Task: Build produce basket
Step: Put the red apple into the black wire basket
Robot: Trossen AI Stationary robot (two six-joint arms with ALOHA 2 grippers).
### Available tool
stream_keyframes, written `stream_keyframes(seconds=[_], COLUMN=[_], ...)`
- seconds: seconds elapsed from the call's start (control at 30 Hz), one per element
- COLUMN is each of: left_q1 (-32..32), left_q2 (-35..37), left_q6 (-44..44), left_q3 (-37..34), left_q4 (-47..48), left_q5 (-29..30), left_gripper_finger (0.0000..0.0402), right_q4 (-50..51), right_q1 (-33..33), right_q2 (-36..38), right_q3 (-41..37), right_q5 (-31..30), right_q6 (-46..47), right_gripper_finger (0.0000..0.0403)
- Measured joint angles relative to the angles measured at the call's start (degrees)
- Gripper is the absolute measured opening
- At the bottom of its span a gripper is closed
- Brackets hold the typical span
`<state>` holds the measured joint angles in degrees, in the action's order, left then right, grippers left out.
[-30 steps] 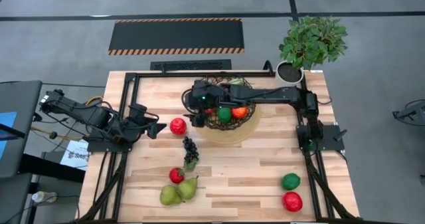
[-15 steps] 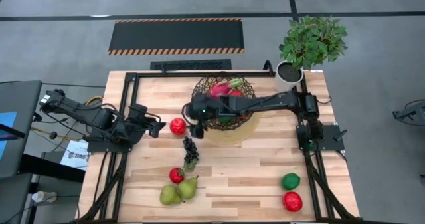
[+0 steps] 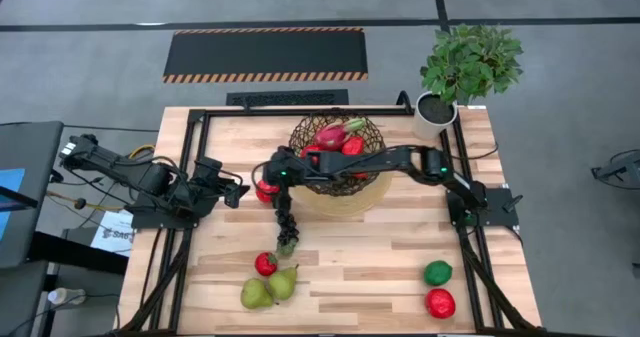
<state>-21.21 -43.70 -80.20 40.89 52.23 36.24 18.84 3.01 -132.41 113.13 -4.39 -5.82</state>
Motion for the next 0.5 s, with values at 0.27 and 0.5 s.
stream_keyframes(seconds=[0.27, 0.5], left_q1=[0.0, 0.0], left_q2=[2.6, 2.6], left_q6=[-2.0, -2.1], left_q3=[0.0, 0.0], left_q4=[1.0, 1.1], left_q5=[0.6, 0.5], left_gripper_finger=[0.0324, 0.0324], right_q4=[12.2, 16.5], right_q1=[0.4, 1.4], right_q2=[-10.6, -14.3], right_q3=[15.5, 20.0], right_q5=[3.1, 3.1], right_q6=[-2.0, -2.2], right_gripper_finger=[0.0388, 0.0388])
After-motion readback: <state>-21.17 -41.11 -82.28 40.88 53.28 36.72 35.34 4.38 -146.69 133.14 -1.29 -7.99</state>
